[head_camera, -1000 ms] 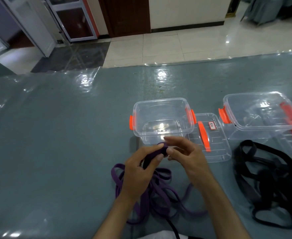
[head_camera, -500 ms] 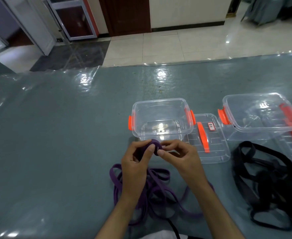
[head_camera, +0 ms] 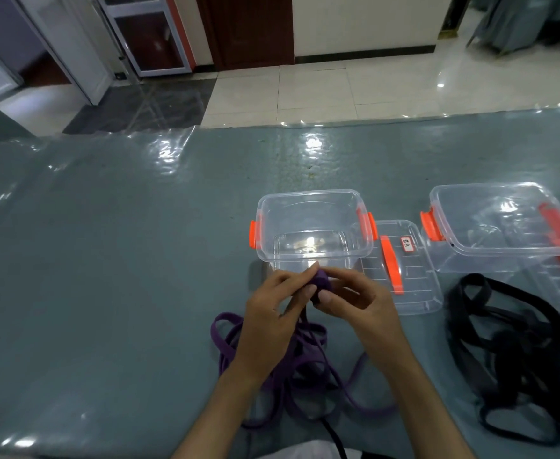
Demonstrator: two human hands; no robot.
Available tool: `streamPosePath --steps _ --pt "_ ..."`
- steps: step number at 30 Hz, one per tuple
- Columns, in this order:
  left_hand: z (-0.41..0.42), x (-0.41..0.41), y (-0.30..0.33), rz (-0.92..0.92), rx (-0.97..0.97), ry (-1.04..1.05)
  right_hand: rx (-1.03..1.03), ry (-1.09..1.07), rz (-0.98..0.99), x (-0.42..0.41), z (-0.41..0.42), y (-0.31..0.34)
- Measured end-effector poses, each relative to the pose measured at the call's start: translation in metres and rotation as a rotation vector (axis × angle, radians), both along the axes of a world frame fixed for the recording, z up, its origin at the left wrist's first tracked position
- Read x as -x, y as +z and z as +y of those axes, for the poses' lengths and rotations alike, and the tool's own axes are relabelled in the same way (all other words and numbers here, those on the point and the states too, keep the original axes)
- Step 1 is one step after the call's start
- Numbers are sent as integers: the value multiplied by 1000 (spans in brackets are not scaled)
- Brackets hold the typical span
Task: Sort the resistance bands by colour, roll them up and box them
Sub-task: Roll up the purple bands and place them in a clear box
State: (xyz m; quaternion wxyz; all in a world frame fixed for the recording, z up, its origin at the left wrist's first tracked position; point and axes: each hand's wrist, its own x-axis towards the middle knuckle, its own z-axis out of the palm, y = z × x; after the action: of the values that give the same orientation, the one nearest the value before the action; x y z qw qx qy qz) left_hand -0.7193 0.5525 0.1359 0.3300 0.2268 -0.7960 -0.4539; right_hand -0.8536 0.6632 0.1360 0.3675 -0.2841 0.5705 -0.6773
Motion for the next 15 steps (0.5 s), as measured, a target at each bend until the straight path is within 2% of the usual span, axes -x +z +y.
streamPosePath --steps 2,6,11,15 --pt "6 0 6 28 -86 26 -11 30 -30 3 3 4" --pt "8 -2 6 99 -215 54 -27 29 55 5 2 7" --pt "8 -2 -1 186 -249 39 4 -27 35 -2 -1 8" --pt "4 -3 0 211 -303 13 -7 -29 96 1 -3 9"
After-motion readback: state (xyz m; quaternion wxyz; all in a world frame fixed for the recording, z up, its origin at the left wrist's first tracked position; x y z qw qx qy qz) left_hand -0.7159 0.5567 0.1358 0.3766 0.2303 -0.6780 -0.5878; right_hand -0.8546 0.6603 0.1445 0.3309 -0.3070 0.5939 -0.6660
